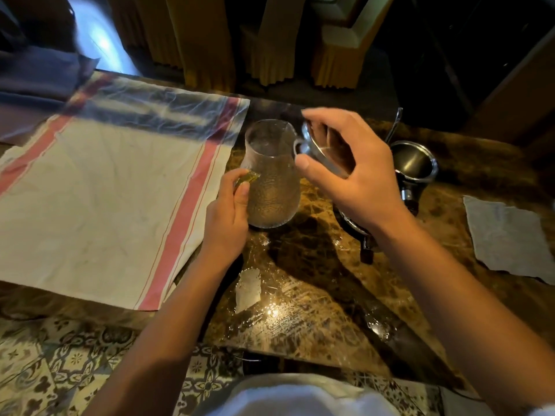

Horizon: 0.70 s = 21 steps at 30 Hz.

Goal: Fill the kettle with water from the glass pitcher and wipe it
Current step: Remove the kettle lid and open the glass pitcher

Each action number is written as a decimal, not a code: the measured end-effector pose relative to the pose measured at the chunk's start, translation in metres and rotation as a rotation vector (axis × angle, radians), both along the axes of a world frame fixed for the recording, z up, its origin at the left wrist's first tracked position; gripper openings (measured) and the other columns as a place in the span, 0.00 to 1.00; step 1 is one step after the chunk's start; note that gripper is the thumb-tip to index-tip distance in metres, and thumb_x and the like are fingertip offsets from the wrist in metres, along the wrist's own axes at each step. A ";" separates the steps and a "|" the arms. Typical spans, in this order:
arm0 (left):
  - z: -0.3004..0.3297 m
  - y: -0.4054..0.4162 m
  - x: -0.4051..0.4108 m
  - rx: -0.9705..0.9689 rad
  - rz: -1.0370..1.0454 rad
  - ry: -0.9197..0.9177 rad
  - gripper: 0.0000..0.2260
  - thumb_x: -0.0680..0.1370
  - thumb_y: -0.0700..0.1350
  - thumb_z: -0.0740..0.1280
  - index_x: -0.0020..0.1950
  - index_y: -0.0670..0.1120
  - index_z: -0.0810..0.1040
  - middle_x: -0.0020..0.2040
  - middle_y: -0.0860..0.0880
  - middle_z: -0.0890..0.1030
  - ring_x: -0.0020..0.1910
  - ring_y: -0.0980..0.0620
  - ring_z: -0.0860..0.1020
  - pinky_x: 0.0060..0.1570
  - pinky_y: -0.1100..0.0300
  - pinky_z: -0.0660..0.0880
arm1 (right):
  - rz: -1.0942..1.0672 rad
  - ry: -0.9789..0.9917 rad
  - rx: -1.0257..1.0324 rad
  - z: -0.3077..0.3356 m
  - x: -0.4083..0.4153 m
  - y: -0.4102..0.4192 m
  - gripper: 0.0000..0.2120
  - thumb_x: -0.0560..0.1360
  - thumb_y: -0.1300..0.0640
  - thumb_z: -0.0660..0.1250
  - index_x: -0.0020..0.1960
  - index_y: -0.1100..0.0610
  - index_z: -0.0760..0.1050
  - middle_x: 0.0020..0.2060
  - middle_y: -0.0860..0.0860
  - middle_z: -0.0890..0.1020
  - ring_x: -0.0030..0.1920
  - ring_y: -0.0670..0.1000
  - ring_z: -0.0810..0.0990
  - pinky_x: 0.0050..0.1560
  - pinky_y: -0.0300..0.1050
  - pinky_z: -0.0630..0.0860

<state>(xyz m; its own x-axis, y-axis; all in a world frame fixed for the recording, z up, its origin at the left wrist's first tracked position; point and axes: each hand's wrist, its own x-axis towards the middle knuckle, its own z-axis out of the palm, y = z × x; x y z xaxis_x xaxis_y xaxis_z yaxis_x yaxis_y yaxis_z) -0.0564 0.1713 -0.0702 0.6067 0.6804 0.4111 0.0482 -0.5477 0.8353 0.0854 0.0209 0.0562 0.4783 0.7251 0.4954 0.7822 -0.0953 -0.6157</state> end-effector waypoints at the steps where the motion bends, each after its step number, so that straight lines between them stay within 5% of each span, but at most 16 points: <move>1: 0.000 0.001 0.000 0.002 0.004 0.009 0.16 0.87 0.57 0.51 0.70 0.53 0.69 0.54 0.78 0.73 0.51 0.76 0.75 0.42 0.77 0.72 | -0.012 -0.007 -0.010 0.001 -0.001 -0.014 0.24 0.79 0.48 0.73 0.73 0.52 0.74 0.63 0.41 0.75 0.64 0.40 0.74 0.62 0.36 0.72; 4: -0.002 0.002 0.002 0.001 0.023 0.031 0.15 0.88 0.51 0.52 0.70 0.49 0.71 0.54 0.79 0.73 0.51 0.79 0.73 0.45 0.80 0.69 | -0.058 -0.030 -0.034 0.001 -0.003 -0.057 0.24 0.78 0.47 0.73 0.72 0.51 0.75 0.63 0.41 0.76 0.64 0.37 0.73 0.62 0.31 0.70; 10: 0.003 -0.017 0.004 0.012 0.101 0.014 0.14 0.88 0.49 0.53 0.71 0.51 0.70 0.46 0.75 0.77 0.43 0.77 0.76 0.40 0.76 0.72 | -0.101 0.002 -0.027 -0.006 0.001 -0.124 0.26 0.76 0.44 0.75 0.71 0.49 0.75 0.70 0.46 0.77 0.72 0.47 0.73 0.69 0.40 0.72; 16: 0.009 -0.026 0.007 0.032 0.080 0.085 0.15 0.88 0.50 0.52 0.71 0.49 0.73 0.48 0.73 0.78 0.45 0.75 0.77 0.38 0.74 0.73 | -0.107 0.047 0.038 -0.016 0.010 -0.178 0.25 0.76 0.46 0.76 0.70 0.51 0.77 0.70 0.48 0.77 0.72 0.47 0.74 0.70 0.45 0.74; 19: 0.012 -0.034 0.008 0.058 0.126 0.088 0.14 0.88 0.51 0.52 0.69 0.55 0.72 0.51 0.72 0.78 0.48 0.73 0.78 0.43 0.74 0.73 | -0.110 0.040 0.031 -0.023 0.016 -0.197 0.25 0.75 0.45 0.78 0.69 0.51 0.78 0.70 0.48 0.77 0.72 0.49 0.75 0.69 0.52 0.76; 21: 0.015 -0.039 0.009 0.027 0.141 0.103 0.13 0.87 0.54 0.51 0.66 0.67 0.70 0.56 0.63 0.79 0.51 0.63 0.79 0.49 0.63 0.78 | -0.113 0.043 0.003 -0.030 0.016 -0.205 0.26 0.74 0.45 0.78 0.68 0.51 0.79 0.69 0.47 0.77 0.71 0.51 0.75 0.67 0.57 0.77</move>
<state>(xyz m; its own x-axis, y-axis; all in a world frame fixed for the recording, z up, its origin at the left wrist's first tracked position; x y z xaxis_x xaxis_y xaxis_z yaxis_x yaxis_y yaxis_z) -0.0478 0.1326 -0.0549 0.5458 0.7512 0.3712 0.2108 -0.5519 0.8068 0.1011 -0.1840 0.0263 0.5780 0.6641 0.4742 0.7391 -0.1798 -0.6492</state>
